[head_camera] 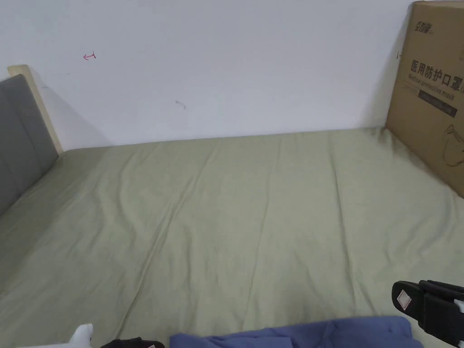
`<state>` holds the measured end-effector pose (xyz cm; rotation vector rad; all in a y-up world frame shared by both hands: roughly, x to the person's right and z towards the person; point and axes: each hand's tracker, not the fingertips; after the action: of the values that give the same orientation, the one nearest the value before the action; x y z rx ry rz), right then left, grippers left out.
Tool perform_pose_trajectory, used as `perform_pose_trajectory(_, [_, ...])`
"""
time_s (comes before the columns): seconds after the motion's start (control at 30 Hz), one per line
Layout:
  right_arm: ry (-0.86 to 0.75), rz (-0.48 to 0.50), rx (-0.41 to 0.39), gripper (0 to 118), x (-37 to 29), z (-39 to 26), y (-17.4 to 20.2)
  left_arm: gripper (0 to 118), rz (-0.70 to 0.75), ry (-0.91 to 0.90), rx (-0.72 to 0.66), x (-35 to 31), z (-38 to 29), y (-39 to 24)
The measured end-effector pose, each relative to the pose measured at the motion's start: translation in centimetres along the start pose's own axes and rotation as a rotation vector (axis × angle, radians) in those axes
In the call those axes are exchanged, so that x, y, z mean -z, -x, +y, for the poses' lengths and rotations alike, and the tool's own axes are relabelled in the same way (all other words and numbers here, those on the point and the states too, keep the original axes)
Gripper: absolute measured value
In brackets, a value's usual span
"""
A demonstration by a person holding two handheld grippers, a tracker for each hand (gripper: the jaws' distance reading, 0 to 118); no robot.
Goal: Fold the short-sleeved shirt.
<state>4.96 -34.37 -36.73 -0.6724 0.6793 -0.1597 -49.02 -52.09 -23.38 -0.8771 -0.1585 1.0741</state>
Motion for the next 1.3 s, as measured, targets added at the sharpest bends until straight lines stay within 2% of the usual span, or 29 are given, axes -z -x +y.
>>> perform_pose_trajectory(0.03, [0.005,-0.001,-0.006,0,0.2,0.0,0.2,101,-0.022,0.011,-0.005,0.5,-0.2,0.7])
perform_pose_trajectory(0.1, [0.018,-0.008,-0.013,0,0.5,0.2,0.5,103,-0.074,0.02,-0.032,2.0,-0.5,2.4])
perform_pose_trajectory(0.17, [0.032,-0.012,-0.015,0,0.8,0.3,0.8,105,-0.231,-0.024,-0.055,3.0,-0.7,2.5])
perform_pose_trajectory(0.23, [0.044,-0.016,-0.018,0,1.1,0.5,1.2,105,-0.41,0.071,-0.149,5.4,-1.2,2.4])
perform_pose_trajectory(0.27, [0.048,-0.019,-0.022,0,1.1,0.5,1.4,105,-0.439,0.134,-0.181,6.9,-1.6,2.2])
perform_pose_trajectory(0.3, [0.051,-0.022,-0.027,0,1.2,0.6,1.6,104,-0.429,0.18,-0.162,8.5,-2.3,1.6])
perform_pose_trajectory(0.37, [0.051,-0.024,-0.037,0,1.2,0.7,1.9,102,-0.403,0.174,-0.013,10.0,-2.6,0.7])
perform_pose_trajectory(0.4, [0.051,-0.024,-0.04,0,1.2,0.8,2.1,94,-0.409,0.153,0.0,10.0,-2.4,0.6])
perform_pose_trajectory(0.43, [0.052,-0.024,-0.043,0,1.1,0.9,2.2,73,-0.411,0.144,-0.026,10.1,-2.3,1.0])
perform_pose_trajectory(0.47, [0.052,-0.023,-0.044,0,1.1,0.9,2.2,21,-0.389,0.115,-0.059,9.6,-2.2,2.1])
perform_pose_trajectory(0.5, [0.053,-0.023,-0.046,0,1.1,0.9,2.3,14,-0.292,0.088,-0.09,9.5,-2.2,3.0])
perform_pose_trajectory(0.53, [0.053,-0.022,-0.048,0,1.0,0.9,2.3,14,-0.159,0.082,-0.095,9.6,-2.2,3.7])
perform_pose_trajectory(0.57, [0.053,-0.022,-0.05,0,1.0,0.9,2.3,14,-0.281,0.09,-0.136,9.6,-2.5,3.7])
perform_pose_trajectory(0.6, [0.054,-0.023,-0.051,0,1.0,0.8,2.3,14,-0.275,0.073,-0.092,9.2,-2.4,3.0])
perform_pose_trajectory(0.63, [0.054,-0.023,-0.052,0,1.0,0.8,2.3,14,-0.144,0.088,0.008,9.2,-2.3,1.6])
perform_pose_trajectory(0.83, [0.042,-0.001,-0.034,0,0.6,0.7,2.2,15,0.166,0.022,0.249,5.4,-2.8,-5.2])
perform_pose_trajectory(0.9, [0.033,0.011,-0.03,0,0.3,0.7,2.2,15,0.381,-0.022,0.399,3.5,-3.3,-8.0])
perform_pose_trajectory(0.97, [0.023,0.021,-0.03,0,0.0,0.6,2.2,15,0.684,-0.069,0.587,2.0,-3.8,-10.5])
perform_pose_trajectory(1.03, [0.015,0.03,-0.034,0,-0.4,0.5,2.1,15,0.894,-0.09,0.673,0.8,-4.2,-11.4])
perform_pose_trajectory(1.13, [-0.001,0.044,-0.034,0,-1.0,0.3,2.0,15,0.864,-0.119,0.641,-1.0,-4.4,-12.8])
perform_pose_trajectory(1.3, [-0.027,0.059,-0.008,0,-2.2,0.1,0.8,15,0.614,-0.089,0.528,1.1,-5.0,-17.7])
